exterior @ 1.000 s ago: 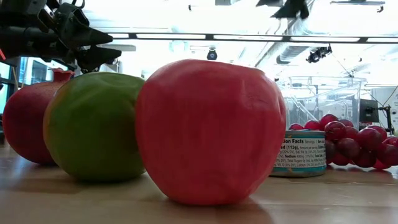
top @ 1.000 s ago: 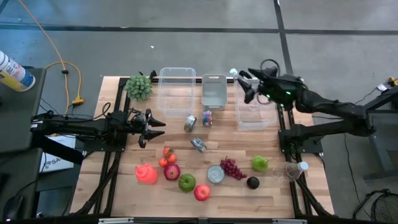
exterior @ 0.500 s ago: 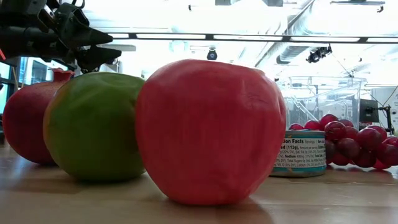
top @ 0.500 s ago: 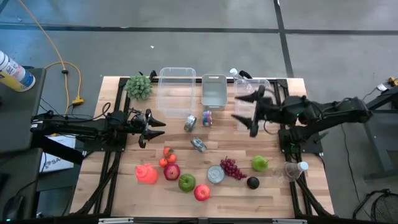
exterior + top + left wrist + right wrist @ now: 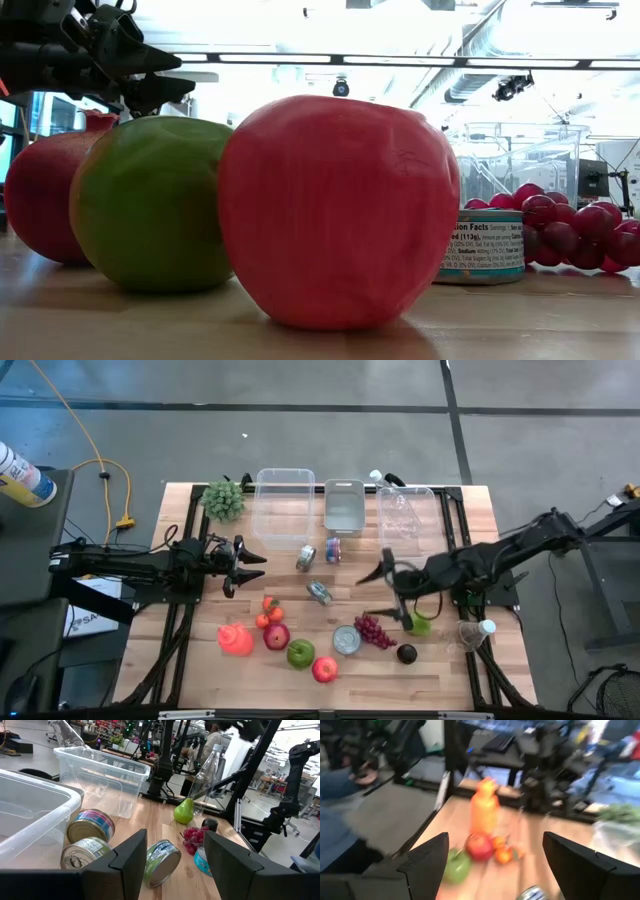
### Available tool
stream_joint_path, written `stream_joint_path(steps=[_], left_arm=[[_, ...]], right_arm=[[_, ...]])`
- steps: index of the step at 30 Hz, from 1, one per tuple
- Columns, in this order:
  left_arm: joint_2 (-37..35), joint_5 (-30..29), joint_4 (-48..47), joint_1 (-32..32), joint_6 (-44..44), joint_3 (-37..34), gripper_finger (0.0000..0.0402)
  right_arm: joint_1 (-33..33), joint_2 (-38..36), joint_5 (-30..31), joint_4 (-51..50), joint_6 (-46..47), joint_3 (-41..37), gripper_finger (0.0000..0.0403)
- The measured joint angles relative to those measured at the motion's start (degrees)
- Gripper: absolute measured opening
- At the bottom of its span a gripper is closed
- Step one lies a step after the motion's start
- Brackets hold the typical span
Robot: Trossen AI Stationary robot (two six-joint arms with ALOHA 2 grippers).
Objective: Pick & Place Food Item
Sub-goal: Put the red grapes into the left transparent bin
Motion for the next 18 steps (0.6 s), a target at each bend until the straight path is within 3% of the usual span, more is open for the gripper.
stream_joint_path(steps=[5,11,18], left_arm=[[0.0,0.0,0.0,0.0,0.0,0.0,0.0191],[0.0,0.0,0.0,0.0,0.0,0.0,0.0191],[0.0,0.7,0.0,0.0,-1.4,0.0,0.0191]], right_arm=[[4.2,3.1,0.7,-5.1,4.7,0.0,0.031],[8.2,6.2,6.1,-15.6,15.8,0.0,0.031],[9.0,11.3,8.8,-22.9,25.6,0.0,0.031]])
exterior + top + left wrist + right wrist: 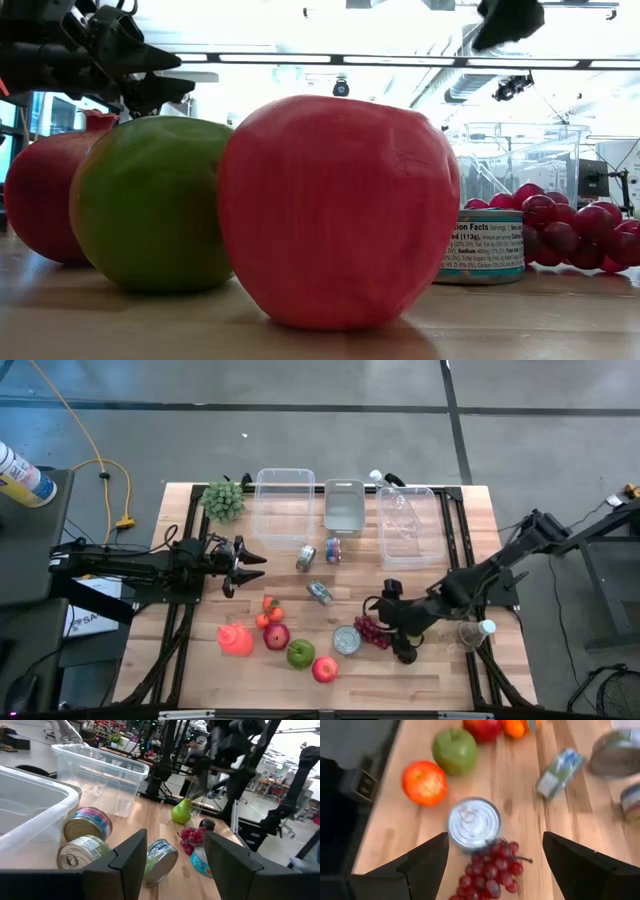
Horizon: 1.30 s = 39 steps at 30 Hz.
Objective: Pick & Place Food Item
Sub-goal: Put the red grapes into the left transparent bin
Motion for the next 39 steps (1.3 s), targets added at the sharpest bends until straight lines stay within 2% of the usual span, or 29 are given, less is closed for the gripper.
stream_joint_path(steps=[7,13,20,25,31,39], left_arm=[[0.0,2.8,0.0,0.0,-0.2,0.0,0.0191],[0.0,4.2,0.0,0.0,-0.2,0.0,0.0191],[0.0,4.1,0.0,0.0,-3.1,0.0,0.0191],[0.0,4.1,-0.2,0.0,-3.6,0.0,0.0191],[0.0,4.1,-0.2,0.0,-3.6,0.0,0.0191],[0.0,4.1,-0.4,0.0,-3.6,0.0,0.0191]], right_arm=[[0.0,5.3,-1.0,0.1,3.6,-3.5,0.031],[0.0,5.5,-0.6,2.5,9.3,-7.3,0.031],[1.3,5.5,-3.1,9.2,9.0,-12.2,0.031],[1.9,5.5,-2.4,10.4,9.1,-13.2,0.031],[1.3,5.5,3.5,8.8,12.1,-13.3,0.031],[2.7,10.4,3.6,12.0,19.5,-15.1,0.031]])
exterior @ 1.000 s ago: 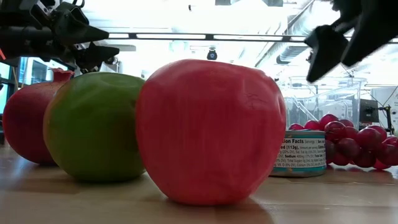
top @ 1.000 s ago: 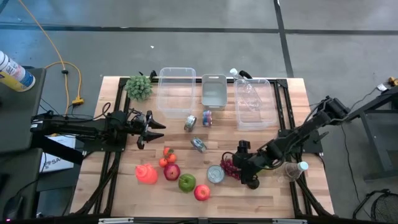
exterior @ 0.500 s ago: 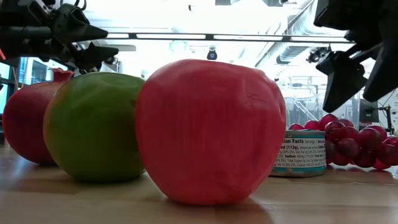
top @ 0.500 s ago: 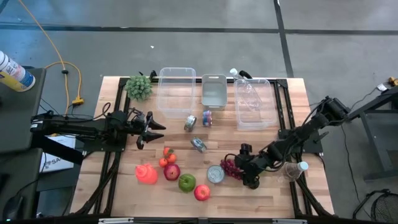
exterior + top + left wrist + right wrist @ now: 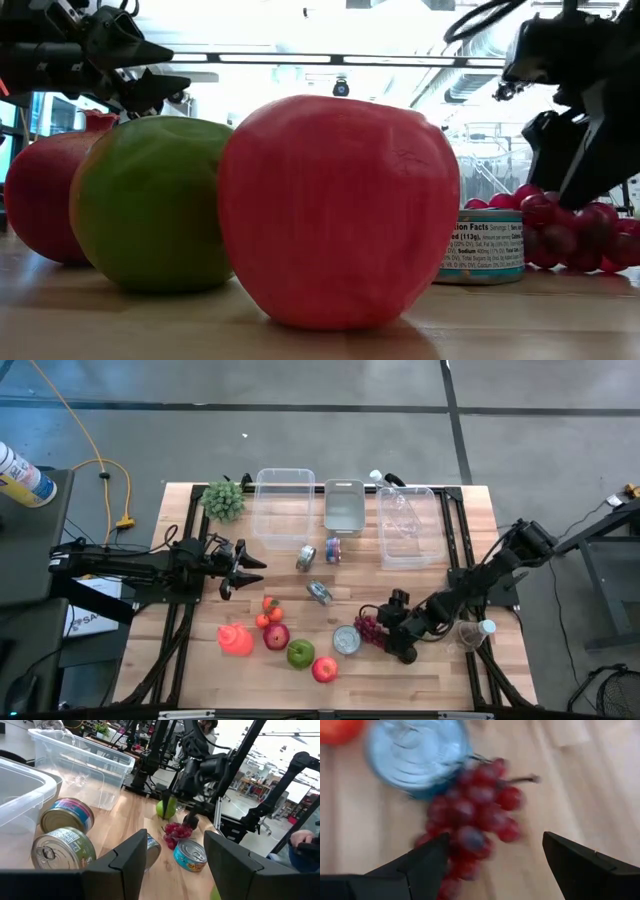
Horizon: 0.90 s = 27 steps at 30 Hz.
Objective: Pick & Place Food Item
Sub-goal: Put the red grapes into the left transparent bin
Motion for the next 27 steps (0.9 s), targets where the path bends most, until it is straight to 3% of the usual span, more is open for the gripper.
stream_joint_path(steps=[17,22,27], left_arm=[[0.0,-0.1,0.0,0.0,0.0,0.0,0.0191],[0.0,-0.1,0.0,0.0,0.0,0.0,0.0191],[0.0,-0.1,0.0,0.0,0.0,0.0,0.0191]], right_arm=[[-1.4,1.4,1.2,4.5,-4.4,-2.0,0.03],[-3.0,1.4,-2.9,12.0,-6.2,-5.2,0.025],[-5.5,1.3,-8.3,15.2,-7.5,-6.7,0.0166]])
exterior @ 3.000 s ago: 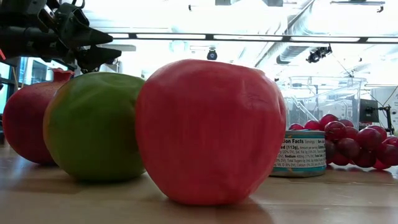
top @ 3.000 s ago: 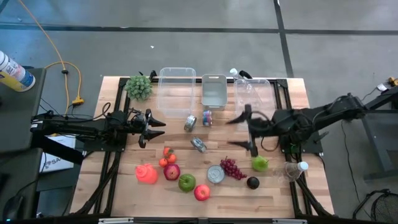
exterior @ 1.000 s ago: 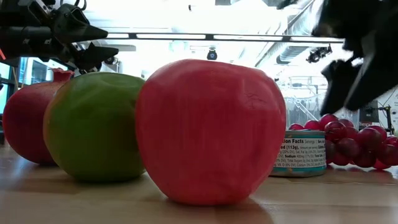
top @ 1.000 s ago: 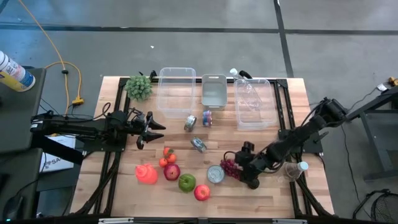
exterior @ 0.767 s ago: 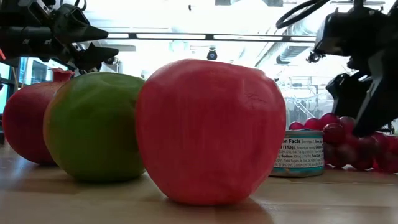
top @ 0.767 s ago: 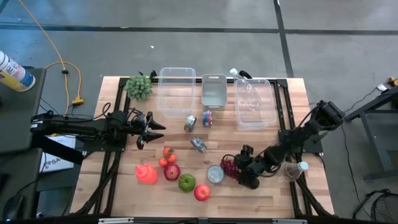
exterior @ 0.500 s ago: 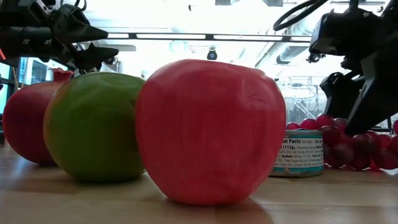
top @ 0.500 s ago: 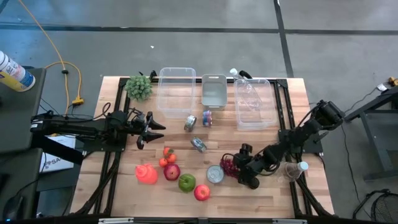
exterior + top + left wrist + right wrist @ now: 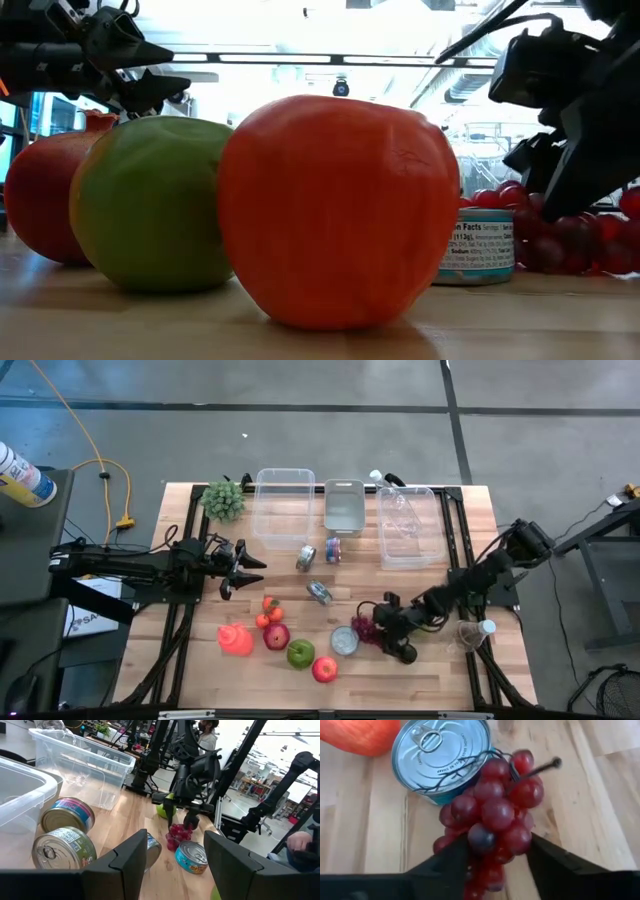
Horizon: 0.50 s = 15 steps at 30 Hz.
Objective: Pick & Place Food Item
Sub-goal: Put the red grapes into the left transparent bin
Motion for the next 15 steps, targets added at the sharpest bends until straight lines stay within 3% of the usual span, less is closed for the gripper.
stream_joint_path(steps=[7,15], left_arm=[[0.0,0.2,0.0,0.0,0.0,0.0,0.0191],[0.0,0.1,0.0,0.0,0.0,0.0,0.0191]], right_arm=[[-1.5,-1.1,-1.7,0.2,-7.4,-0.1,0.0018],[0.1,-5.4,6.5,-2.4,-9.3,-0.2,0.0004]])
